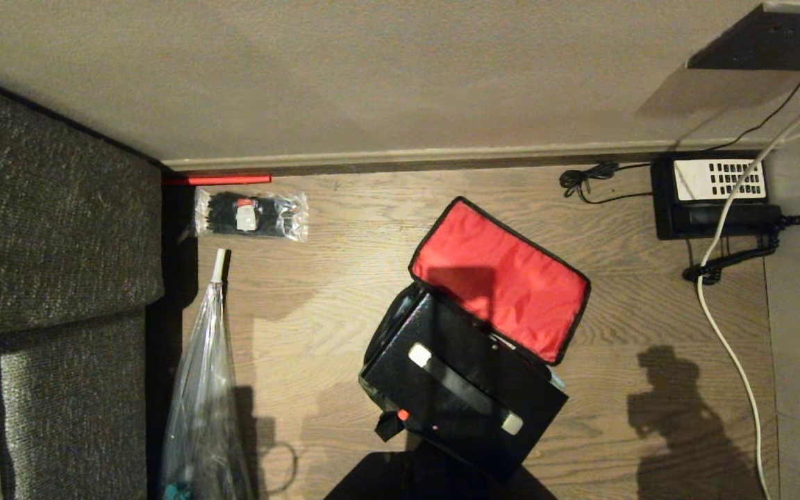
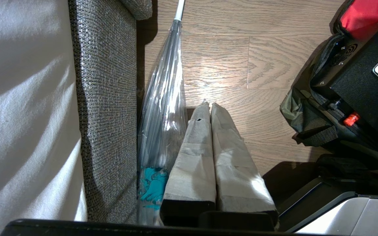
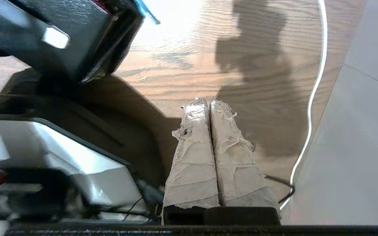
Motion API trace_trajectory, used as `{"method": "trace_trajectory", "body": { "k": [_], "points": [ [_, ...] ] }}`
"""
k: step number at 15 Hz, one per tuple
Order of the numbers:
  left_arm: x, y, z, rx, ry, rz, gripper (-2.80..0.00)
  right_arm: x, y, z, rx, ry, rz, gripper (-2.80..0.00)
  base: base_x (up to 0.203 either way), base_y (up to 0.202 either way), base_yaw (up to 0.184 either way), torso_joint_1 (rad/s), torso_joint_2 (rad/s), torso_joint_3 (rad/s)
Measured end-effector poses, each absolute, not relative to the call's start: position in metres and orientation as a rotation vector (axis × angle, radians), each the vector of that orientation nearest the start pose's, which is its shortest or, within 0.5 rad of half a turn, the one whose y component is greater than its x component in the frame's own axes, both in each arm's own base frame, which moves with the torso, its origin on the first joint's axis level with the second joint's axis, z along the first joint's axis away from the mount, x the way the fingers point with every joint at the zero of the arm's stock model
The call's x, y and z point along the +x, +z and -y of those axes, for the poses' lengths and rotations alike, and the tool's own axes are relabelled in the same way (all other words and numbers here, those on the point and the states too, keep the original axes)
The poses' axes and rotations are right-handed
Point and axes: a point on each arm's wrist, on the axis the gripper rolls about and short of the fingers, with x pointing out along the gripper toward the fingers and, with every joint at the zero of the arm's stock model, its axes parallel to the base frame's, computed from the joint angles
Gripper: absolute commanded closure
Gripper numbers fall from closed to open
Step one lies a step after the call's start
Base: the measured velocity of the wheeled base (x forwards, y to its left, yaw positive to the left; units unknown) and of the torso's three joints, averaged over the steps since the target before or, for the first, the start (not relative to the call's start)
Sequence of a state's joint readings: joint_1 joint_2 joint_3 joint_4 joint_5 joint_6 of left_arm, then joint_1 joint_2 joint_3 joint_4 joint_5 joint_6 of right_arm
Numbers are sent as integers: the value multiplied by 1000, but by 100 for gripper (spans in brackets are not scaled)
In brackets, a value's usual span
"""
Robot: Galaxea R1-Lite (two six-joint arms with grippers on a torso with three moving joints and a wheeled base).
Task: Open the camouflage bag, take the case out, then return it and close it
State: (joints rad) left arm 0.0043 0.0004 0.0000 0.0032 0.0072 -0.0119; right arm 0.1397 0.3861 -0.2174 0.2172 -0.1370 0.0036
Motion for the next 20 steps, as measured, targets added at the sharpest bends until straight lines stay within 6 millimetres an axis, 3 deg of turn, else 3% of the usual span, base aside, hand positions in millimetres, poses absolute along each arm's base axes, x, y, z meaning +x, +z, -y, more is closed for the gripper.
{"method": "trace_trajectory", "body": {
  "k": [2,7,11,20],
  "points": [
    [-23,75,0,-12,11,-4,0,-2,101,2,-98,5,-329,0,0,0,0,0,0,0],
    [-23,75,0,-12,12,-4,0,-14,82,0,-78,33,-112,0,0,0,0,0,0,0],
    [-23,75,0,-12,12,-4,0,-21,77,0,-53,27,-17,0,0,0,0,0,0,0],
    [-23,75,0,-12,12,-3,0,-23,75,0,-9,14,0,0,0,0,0,0,0,0]
  ]
}}
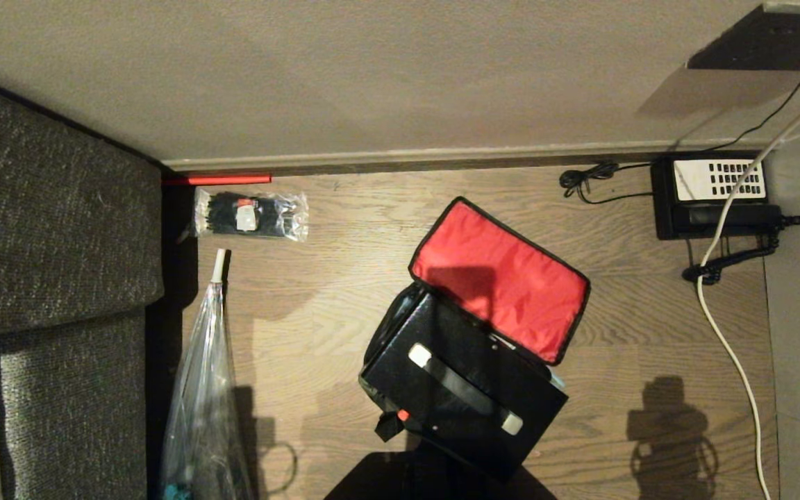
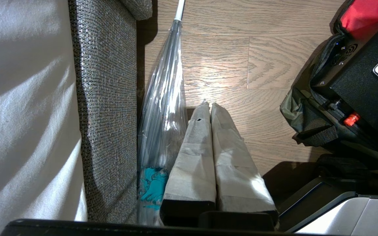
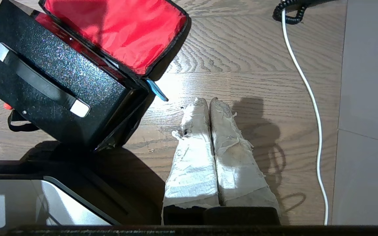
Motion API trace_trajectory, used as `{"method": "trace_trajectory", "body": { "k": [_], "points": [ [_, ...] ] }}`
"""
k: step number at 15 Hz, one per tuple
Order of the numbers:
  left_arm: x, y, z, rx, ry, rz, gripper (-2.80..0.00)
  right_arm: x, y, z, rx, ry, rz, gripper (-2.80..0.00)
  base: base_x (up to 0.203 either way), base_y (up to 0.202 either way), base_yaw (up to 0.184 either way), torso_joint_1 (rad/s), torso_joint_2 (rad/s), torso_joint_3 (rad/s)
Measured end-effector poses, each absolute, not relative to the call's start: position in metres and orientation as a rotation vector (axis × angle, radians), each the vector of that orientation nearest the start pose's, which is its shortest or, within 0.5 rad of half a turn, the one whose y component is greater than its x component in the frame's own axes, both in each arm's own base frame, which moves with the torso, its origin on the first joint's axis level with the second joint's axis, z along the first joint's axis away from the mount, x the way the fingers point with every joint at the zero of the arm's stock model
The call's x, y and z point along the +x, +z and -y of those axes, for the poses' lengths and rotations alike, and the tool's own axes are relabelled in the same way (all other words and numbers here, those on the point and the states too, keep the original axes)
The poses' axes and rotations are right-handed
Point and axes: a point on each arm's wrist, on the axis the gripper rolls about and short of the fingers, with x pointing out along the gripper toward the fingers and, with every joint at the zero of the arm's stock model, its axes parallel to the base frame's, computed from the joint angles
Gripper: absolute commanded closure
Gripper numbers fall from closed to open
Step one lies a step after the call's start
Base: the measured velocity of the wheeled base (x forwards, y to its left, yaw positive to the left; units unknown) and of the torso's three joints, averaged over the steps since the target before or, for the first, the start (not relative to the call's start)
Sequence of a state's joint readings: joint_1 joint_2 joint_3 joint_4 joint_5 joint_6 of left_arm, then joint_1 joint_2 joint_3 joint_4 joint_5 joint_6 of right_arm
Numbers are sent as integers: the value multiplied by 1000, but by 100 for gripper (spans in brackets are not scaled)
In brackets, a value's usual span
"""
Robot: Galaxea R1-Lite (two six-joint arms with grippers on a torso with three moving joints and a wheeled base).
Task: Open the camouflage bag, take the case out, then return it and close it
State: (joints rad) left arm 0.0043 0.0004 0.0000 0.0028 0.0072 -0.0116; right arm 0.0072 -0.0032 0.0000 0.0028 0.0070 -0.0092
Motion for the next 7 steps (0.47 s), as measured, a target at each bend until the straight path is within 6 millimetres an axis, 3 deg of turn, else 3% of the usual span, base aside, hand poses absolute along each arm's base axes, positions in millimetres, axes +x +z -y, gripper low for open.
{"method": "trace_trajectory", "body": {
  "k": [7],
  "points": [
    [-23,75,0,-11,12,-3,0,-23,75,0,-6,11,1,0,0,0,0,0,0,0]
  ]
}}
